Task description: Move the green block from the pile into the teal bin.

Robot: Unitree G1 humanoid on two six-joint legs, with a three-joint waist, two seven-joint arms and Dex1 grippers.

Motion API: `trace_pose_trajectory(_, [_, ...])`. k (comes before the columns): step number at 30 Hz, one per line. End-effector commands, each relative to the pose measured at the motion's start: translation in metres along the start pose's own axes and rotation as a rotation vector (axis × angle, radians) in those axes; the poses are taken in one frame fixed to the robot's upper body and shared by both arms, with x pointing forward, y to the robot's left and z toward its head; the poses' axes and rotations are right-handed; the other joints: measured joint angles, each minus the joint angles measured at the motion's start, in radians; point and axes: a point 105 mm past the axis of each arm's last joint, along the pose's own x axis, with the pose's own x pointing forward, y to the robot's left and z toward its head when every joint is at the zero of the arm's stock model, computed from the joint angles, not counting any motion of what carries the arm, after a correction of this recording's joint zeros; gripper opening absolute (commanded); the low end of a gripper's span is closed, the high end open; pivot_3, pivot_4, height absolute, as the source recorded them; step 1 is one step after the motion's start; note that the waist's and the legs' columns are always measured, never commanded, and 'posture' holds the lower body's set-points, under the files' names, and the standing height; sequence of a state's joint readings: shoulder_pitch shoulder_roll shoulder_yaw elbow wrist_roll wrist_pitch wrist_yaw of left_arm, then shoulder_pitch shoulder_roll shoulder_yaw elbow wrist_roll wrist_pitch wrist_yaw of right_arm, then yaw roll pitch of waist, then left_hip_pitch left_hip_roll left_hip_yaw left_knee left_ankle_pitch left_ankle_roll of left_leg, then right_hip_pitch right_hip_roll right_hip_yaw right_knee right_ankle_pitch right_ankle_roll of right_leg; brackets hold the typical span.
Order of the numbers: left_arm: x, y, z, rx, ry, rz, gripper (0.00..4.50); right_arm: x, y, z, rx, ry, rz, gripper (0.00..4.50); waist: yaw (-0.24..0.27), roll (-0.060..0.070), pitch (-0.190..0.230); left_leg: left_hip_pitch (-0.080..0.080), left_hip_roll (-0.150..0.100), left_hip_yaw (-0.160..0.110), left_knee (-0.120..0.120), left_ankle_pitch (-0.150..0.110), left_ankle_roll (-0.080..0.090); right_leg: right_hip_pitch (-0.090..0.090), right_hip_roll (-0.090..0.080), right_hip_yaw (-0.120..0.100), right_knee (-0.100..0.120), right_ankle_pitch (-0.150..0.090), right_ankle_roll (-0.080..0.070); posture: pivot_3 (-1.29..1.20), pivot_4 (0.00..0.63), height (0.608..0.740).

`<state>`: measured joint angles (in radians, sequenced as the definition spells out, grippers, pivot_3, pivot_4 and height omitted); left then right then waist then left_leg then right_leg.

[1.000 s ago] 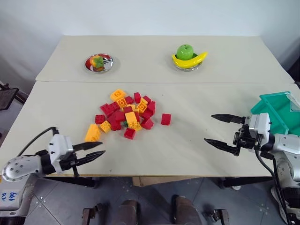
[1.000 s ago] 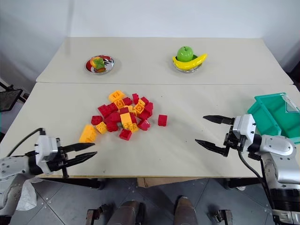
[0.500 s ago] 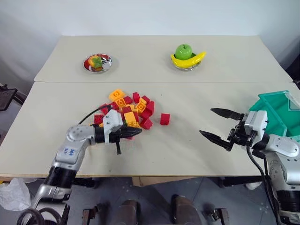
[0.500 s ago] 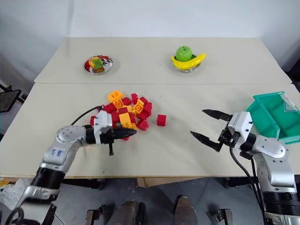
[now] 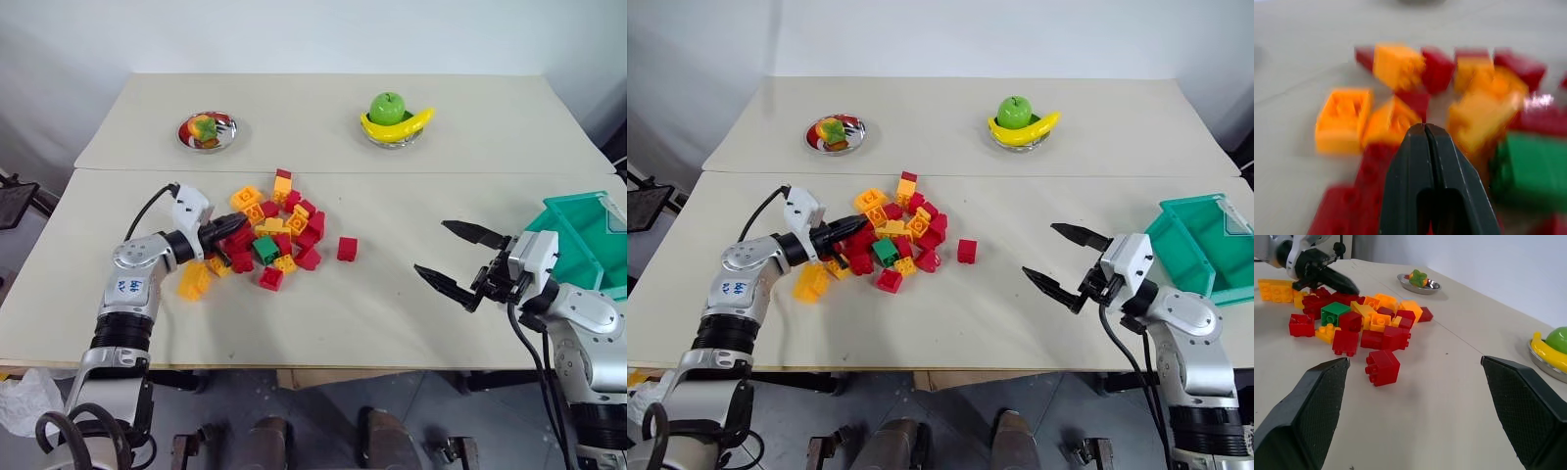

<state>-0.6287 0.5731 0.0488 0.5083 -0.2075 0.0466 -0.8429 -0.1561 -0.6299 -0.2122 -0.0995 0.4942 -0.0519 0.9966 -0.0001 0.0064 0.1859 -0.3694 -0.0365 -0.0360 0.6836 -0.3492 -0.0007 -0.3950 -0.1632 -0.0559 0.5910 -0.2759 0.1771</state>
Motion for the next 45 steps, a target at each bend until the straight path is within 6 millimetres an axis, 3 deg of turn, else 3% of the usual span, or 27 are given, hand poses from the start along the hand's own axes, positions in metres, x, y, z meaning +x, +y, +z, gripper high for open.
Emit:
trace_pose_trajectory(1, [-0.011,-0.020,0.001,0.083,0.018,-0.160,0.03,0.001,0.001,0.012,-0.050,-0.039,0.000,4.50,0.000,0.000,0.000,0.000,0.000,0.000,0.000,0.000,0.000,0.000,0.000,0.000,0.000,0.000,0.000,0.00,0.150,0.740])
trace_pose_trajectory(4, [-0.023,-0.047,0.005,0.111,0.016,-0.349,0.03,0.002,0.001,0.011,-0.050,-0.040,-0.002,4.50,-0.001,0.000,0.000,0.000,0.000,0.000,0.000,0.000,0.000,0.000,0.000,0.000,0.000,0.000,0.000,0.00,0.150,0.740])
trace_pose_trajectory(8, [-0.035,-0.064,0.000,0.159,0.059,-0.464,0.03,0.003,0.001,0.010,-0.049,-0.043,0.002,4.50,0.001,0.000,0.000,0.000,0.001,0.000,0.000,0.000,0.000,0.000,0.000,0.000,0.000,0.000,0.000,0.00,0.150,0.740])
trace_pose_trajectory(12, [-0.040,-0.045,0.007,0.140,0.011,-0.321,0.03,0.004,0.003,0.010,-0.053,-0.047,0.010,4.50,0.000,0.000,0.000,0.000,0.001,0.000,0.000,0.000,0.000,0.001,0.000,0.000,0.000,0.000,0.000,0.00,0.150,0.740])
trace_pose_trajectory(15, [-0.064,-0.032,0.015,0.098,-0.052,-0.237,0.03,0.004,0.003,0.011,-0.049,-0.051,0.011,4.50,-0.003,0.000,0.000,0.000,0.001,0.000,0.000,0.000,0.000,0.000,0.000,0.000,0.000,0.000,0.000,0.00,0.150,0.740])
trace_pose_trajectory(18, [-0.097,-0.021,0.003,-0.004,-0.008,-0.139,0.58,0.005,0.004,0.009,-0.039,-0.051,0.019,4.50,-0.015,0.000,0.000,0.000,0.002,0.000,-0.001,0.000,0.000,-0.001,0.000,0.000,0.000,0.000,0.000,0.00,0.150,0.740])
trace_pose_trajectory(23, [-0.146,-0.010,-0.009,-0.029,0.034,0.031,2.12,0.008,0.009,0.005,-0.032,-0.047,0.057,4.50,-0.021,0.000,0.000,0.001,0.002,0.000,-0.001,0.000,0.000,-0.001,0.000,0.000,0.000,0.000,0.000,0.00,0.150,0.740])
trace_pose_trajectory(27, [-0.179,-0.010,-0.014,-0.036,0.061,0.155,3.30,0.010,0.008,0.004,-0.033,-0.051,0.066,4.50,-0.012,0.000,0.000,0.001,0.002,-0.005,-0.001,0.000,0.000,-0.001,0.000,0.001,0.000,0.000,0.000,0.00,0.150,0.740])
trace_pose_trajectory(29, [-0.189,-0.019,-0.016,-0.055,0.074,0.165,3.91,0.010,0.007,0.003,-0.036,-0.050,0.074,4.50,-0.008,0.000,0.000,0.001,0.002,-0.007,-0.001,-0.001,0.000,-0.001,0.000,0.001,0.000,0.000,0.000,0.00,0.150,0.740])
trace_pose_trajectory(31, [-0.186,-0.029,-0.015,-0.064,0.074,0.135,4.48,0.010,0.008,0.001,-0.038,-0.046,0.090,4.50,-0.001,0.000,0.000,0.001,0.002,-0.007,-0.001,-0.001,0.000,-0.001,0.000,0.001,0.000,0.000,0.000,0.00,0.150,0.740])
trace_pose_trajectory(33, [-0.173,-0.035,-0.007,-0.063,0.055,0.098,4.48,0.010,0.008,0.000,-0.037,-0.043,0.099,4.50,0.010,0.000,0.000,0.001,0.002,-0.008,-0.001,-0.001,0.000,-0.001,-0.001,0.001,0.000,0.000,-0.001,0.00,0.150,0.740])
trace_pose_trajectory(37, [-0.123,-0.040,0.028,-0.086,-0.023,-0.003,4.48,0.010,0.007,-0.002,-0.043,-0.036,0.117,4.50,0.027,0.000,0.000,0.001,0.001,-0.009,0.000,0.000,0.000,0.000,-0.001,0.000,0.001,0.000,-0.001,0.00,0.150,0.740])
trace_pose_trajectory(43, [-0.058,-0.050,0.035,-0.004,0.148,-0.135,4.48,0.011,0.008,0.002,-0.044,-0.052,0.124,4.50,0.008,0.000,0.000,0.001,0.000,-0.007,-0.001,0.000,0.000,-0.002,0.000,0.002,0.002,0.000,-0.001,0.00,0.150,0.740])
trace_pose_trajectory(45, [-0.040,-0.043,0.037,0.006,0.166,-0.095,4.48,0.012,0.010,0.004,-0.039,-0.057,0.130,4.50,-0.001,0.000,0.000,0.001,0.000,-0.006,-0.001,0.000,0.000,-0.002,0.000,0.001,0.002,0.000,-0.001,0.00,0.150,0.740])
